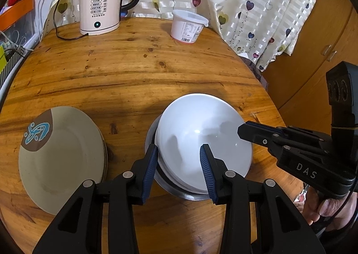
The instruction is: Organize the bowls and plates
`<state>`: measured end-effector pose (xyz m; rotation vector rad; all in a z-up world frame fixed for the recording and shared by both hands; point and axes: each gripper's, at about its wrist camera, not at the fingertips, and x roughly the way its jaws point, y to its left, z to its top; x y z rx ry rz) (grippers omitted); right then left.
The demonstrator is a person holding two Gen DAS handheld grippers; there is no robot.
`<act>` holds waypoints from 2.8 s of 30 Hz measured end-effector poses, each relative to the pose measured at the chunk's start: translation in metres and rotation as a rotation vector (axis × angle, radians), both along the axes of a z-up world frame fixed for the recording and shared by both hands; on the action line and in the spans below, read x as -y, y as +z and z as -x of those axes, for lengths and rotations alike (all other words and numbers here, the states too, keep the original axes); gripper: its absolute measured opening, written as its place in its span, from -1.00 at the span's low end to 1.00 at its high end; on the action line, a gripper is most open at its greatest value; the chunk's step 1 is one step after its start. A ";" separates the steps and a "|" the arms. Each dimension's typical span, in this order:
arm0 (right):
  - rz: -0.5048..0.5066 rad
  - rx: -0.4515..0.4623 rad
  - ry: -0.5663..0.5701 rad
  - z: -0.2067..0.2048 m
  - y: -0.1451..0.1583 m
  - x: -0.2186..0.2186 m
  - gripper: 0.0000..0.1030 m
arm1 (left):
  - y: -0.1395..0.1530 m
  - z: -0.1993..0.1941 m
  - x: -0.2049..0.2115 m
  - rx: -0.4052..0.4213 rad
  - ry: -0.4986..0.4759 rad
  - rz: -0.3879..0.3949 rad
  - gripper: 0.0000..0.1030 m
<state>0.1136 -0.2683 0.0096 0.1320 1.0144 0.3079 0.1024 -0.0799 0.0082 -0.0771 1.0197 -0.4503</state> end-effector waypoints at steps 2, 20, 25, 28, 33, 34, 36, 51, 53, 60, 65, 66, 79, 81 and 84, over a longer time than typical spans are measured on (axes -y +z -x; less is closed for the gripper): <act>0.000 -0.002 -0.001 0.000 -0.001 0.000 -0.81 | 0.000 0.000 0.000 -0.001 0.000 0.005 -0.23; -0.036 0.024 -0.013 0.011 0.007 0.006 -0.38 | -0.004 0.007 -0.021 0.036 0.057 0.075 -0.20; -0.010 0.057 0.008 0.021 0.013 0.001 -0.23 | -0.001 0.018 -0.023 0.087 0.052 0.070 -0.09; 0.002 0.071 0.019 0.026 0.015 -0.002 -0.18 | 0.001 0.024 -0.026 0.114 0.062 0.063 -0.04; 0.014 0.094 0.031 0.037 0.018 -0.004 -0.13 | 0.002 0.032 -0.034 0.137 0.078 0.053 -0.03; 0.013 0.095 0.032 0.038 0.018 -0.004 -0.13 | 0.001 0.033 -0.035 0.138 0.079 0.051 -0.03; 0.013 0.099 0.036 0.041 0.019 -0.005 -0.13 | -0.001 0.035 -0.037 0.137 0.087 0.044 -0.03; 0.050 0.150 0.078 0.064 0.030 -0.022 0.07 | -0.001 0.059 -0.052 0.174 0.138 -0.016 -0.03; 0.059 0.161 0.085 0.068 0.031 -0.026 0.10 | -0.001 0.063 -0.053 0.180 0.148 -0.029 -0.03; 0.077 0.173 0.109 0.080 0.029 -0.038 0.14 | -0.003 0.076 -0.056 0.191 0.167 -0.044 -0.03; 0.067 0.172 0.106 0.083 0.027 -0.041 0.15 | -0.007 0.079 -0.057 0.170 0.159 -0.019 -0.03; 0.065 0.170 0.102 0.082 0.027 -0.041 0.15 | -0.007 0.079 -0.057 0.166 0.155 -0.015 -0.03; -0.005 0.144 -0.008 0.075 0.017 -0.004 0.15 | -0.008 0.063 -0.059 0.116 0.131 0.121 -0.03; -0.026 0.131 -0.028 0.071 0.014 0.005 0.14 | -0.009 0.058 -0.060 0.109 0.133 0.137 -0.03; -0.053 0.114 -0.054 0.066 0.008 0.016 -0.01 | -0.012 0.050 -0.061 0.088 0.134 0.165 -0.03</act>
